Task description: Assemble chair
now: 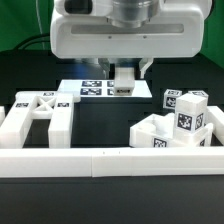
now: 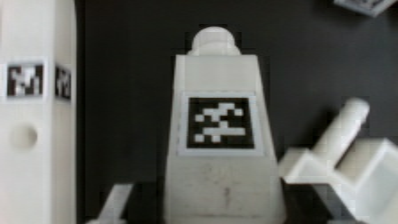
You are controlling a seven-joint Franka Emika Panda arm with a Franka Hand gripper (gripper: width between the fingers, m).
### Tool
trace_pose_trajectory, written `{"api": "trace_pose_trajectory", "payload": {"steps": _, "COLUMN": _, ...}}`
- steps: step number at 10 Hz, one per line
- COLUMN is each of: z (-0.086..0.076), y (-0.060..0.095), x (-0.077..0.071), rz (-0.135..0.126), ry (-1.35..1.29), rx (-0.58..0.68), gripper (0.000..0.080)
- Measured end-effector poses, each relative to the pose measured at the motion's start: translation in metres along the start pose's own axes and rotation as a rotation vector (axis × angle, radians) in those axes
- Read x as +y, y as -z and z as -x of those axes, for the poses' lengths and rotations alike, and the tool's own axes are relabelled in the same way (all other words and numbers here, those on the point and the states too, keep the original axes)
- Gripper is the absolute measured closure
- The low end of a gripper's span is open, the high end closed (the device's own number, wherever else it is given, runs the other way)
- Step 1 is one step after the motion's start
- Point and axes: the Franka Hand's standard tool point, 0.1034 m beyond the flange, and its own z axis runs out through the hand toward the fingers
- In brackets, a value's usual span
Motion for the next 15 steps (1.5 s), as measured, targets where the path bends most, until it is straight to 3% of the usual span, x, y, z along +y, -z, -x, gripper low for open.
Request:
{"api": "trace_pose_trajectory", "payload": {"steps": 4, "z": -0.013, "y": 0.024, "x": -0.011, "rz": 0.005, "ry": 0.004, "rx": 0.288, "gripper": 0.0515}}
{"api": "trace_pose_trajectory", "payload": {"steps": 5, "z": -0.021, "y": 0.028, "x": -0.008, "rz": 0.022, "ry": 0.006, "rx": 0.42, "gripper": 0.0515}}
{"api": "trace_pose_trajectory", "payload": {"steps": 9, "z": -0.025, "y": 0.028, "x": -0.005, "rz": 0.067, "ry": 0.01, "rx": 0.686, "gripper": 0.0515}}
{"api": "trace_pose_trajectory", "payload": {"steps": 13, "z": -0.024, "y": 0.025, "x": -0.023, "rz": 0.048, "ry": -0.008, "rx": 0.703, "gripper": 0.0515}}
{"api": "trace_pose_trajectory", "payload": {"steps": 15, "z": -0.025, "y": 0.025, "x": -0.021, "rz": 0.052, "ry": -0.002, "rx": 0.702, "gripper": 0.0515}}
